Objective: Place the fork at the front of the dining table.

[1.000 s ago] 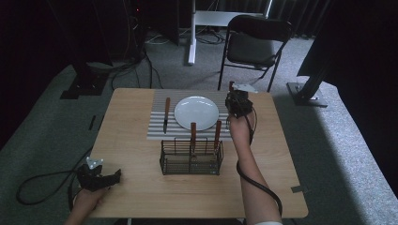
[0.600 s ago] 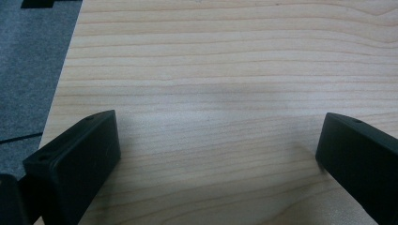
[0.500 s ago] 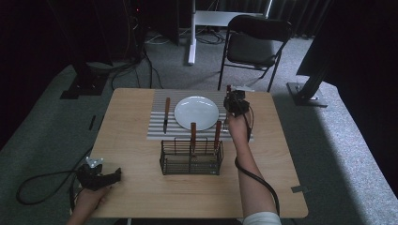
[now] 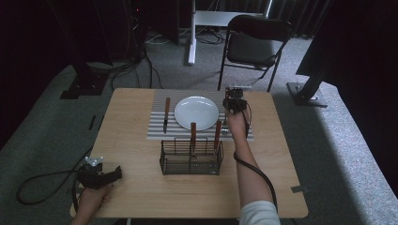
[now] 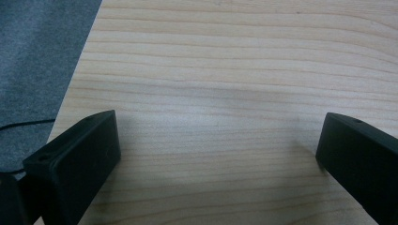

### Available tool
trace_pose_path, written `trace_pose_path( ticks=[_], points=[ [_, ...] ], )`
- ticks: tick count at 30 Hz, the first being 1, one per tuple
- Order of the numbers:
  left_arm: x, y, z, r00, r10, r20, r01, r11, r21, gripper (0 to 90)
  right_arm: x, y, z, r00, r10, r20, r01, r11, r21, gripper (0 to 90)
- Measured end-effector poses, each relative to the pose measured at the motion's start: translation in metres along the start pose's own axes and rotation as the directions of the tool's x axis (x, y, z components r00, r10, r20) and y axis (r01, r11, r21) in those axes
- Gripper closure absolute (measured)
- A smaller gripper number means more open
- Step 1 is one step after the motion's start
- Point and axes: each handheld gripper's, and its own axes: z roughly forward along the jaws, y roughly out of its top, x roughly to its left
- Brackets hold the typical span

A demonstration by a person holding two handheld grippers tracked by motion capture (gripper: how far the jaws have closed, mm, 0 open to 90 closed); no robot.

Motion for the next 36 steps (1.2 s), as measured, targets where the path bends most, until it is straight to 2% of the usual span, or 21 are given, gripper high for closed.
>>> trace_pose_path(
  ticks=[2,7,9,13,16,20,25,31,34,36],
  points=[
    [0.000,0.000,0.000,1.0000,0.000,0.000,0.000,1.0000,0.000,0.0,-0.001,0.003,0.009,1.0000,-0.002,0.006,0.002,1.000,0.027,76.1],
    [0.000,0.000,0.000,1.0000,0.000,0.000,0.000,1.0000,0.000,0.0,-0.004,0.010,0.031,0.9995,0.017,-0.028,-0.014,0.997,0.076,76.1],
    [0.000,0.000,0.000,1.0000,0.000,0.000,0.000,1.0000,0.000,0.0,-0.005,0.011,0.034,0.9994,0.023,-0.027,-0.021,0.996,0.083,76.1],
    [0.000,0.000,0.000,1.0000,0.001,0.000,-0.001,1.0000,0.002,0.0,-0.014,0.016,0.051,0.9965,0.078,-0.030,-0.074,0.990,0.118,76.1],
    [0.000,0.000,-0.001,1.0000,0.000,-0.001,0.000,1.0000,0.002,0.0,-0.016,0.018,0.057,0.9951,0.093,-0.032,-0.089,0.988,0.127,76.1],
    [0.000,-0.001,-0.001,1.0000,0.000,-0.002,0.000,1.0000,0.002,0.0,-0.018,0.019,0.076,0.9919,0.124,-0.028,-0.117,0.979,0.164,76.0],
    [0.000,-0.001,-0.001,1.0000,-0.001,-0.001,0.001,1.0000,0.000,0.0,-0.021,0.012,0.098,0.9871,0.158,-0.025,-0.150,0.966,0.210,75.8],
    [0.000,-0.001,-0.001,1.0000,-0.002,-0.001,0.002,1.0000,0.000,0.0,-0.031,-0.002,0.120,0.9683,0.247,-0.036,-0.229,0.937,0.263,75.7],
    [0.000,-0.001,-0.001,1.0000,-0.001,-0.001,0.001,1.0000,0.000,0.0,-0.034,-0.006,0.122,0.9596,0.277,-0.051,-0.257,0.935,0.246,75.5],
    [0.000,-0.001,-0.001,1.0000,-0.001,-0.001,0.001,1.0000,0.000,0.0,-0.034,-0.005,0.123,0.9626,0.266,-0.053,-0.245,0.938,0.247,74.9]
  ],
)
